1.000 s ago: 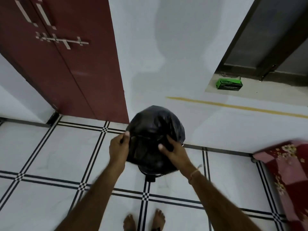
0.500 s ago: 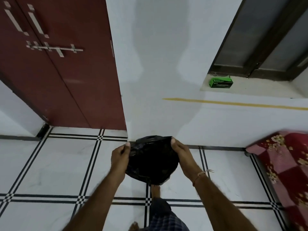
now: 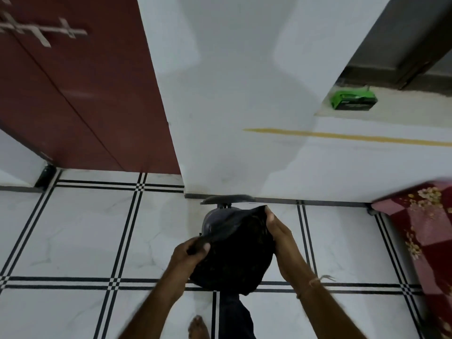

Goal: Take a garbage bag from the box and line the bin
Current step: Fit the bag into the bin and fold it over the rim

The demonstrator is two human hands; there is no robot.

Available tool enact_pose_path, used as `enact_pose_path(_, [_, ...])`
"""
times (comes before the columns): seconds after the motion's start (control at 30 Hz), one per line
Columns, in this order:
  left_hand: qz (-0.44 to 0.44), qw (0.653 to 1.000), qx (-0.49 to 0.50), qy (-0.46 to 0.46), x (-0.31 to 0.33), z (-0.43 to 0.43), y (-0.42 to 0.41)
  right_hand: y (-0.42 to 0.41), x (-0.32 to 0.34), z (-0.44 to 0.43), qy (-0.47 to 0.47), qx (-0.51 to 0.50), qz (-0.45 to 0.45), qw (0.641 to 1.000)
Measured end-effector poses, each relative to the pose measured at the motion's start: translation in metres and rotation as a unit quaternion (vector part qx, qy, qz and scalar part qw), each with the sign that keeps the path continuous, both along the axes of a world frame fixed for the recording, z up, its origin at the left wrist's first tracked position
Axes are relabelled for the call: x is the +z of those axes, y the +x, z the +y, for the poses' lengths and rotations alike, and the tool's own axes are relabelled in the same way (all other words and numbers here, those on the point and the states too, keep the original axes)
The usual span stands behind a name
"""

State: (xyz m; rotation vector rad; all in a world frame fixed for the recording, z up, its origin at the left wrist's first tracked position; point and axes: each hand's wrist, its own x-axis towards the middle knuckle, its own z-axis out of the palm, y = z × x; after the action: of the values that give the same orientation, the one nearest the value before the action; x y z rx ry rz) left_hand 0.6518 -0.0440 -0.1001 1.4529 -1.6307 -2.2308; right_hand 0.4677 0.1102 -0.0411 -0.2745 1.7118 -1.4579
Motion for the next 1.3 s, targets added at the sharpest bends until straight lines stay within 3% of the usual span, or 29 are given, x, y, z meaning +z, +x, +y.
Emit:
enact_pose_path(0.13, [-0.065, 0.996, 0.053, 0.025, -0.067, 0.000, -0.029, -0.020, -0.068, -0.002, 0.016, -0.015, -0.039, 0.999])
enact_pose_path(0.33, [-0.082, 0.959, 0.163, 0.219, -0.212, -0.012, -0.091, -0.057, -0.206, -0.019, 0.062, -0.051, -0.078, 0.994])
enact_pose_path(0.43, [-0.079, 0.937, 0.207, 0.271, -0.284, -0.015, -0.116, -0.073, -0.287, -0.027, 0.055, -0.078, -0.127, 0.987])
enact_pose_path(0.53, [-0.057, 0.924, 0.271, 0.264, -0.342, -0.030, -0.131, -0.083, -0.353, -0.045, 0.038, -0.108, -0.199, 0.973])
enact_pose_path(0.7, [-0.025, 0.925, 0.320, 0.204, -0.387, -0.060, -0.116, -0.055, -0.435, -0.083, 0.107, -0.107, -0.255, 0.955])
enact_pose_path(0.77, [-0.039, 0.938, 0.281, 0.201, -0.399, -0.059, -0.109, -0.044, -0.452, -0.091, 0.094, -0.094, -0.285, 0.949])
enact_pose_path(0.83, [-0.048, 0.946, 0.235, 0.217, -0.413, -0.053, -0.107, -0.050, -0.466, -0.089, 0.043, -0.143, -0.294, 0.944])
enact_pose_path(0.9, [-0.035, 0.954, 0.204, 0.219, -0.420, -0.049, -0.112, -0.072, -0.476, -0.074, -0.002, -0.208, -0.234, 0.950])
enact_pose_path(1.17, [0.004, 0.969, 0.166, 0.182, -0.435, -0.082, -0.119, -0.131, -0.489, -0.016, 0.052, -0.175, -0.112, 0.977])
enact_pose_path(1.3, [0.039, 0.958, 0.173, 0.225, -0.437, -0.099, -0.105, -0.147, -0.484, -0.008, 0.058, -0.207, -0.126, 0.969])
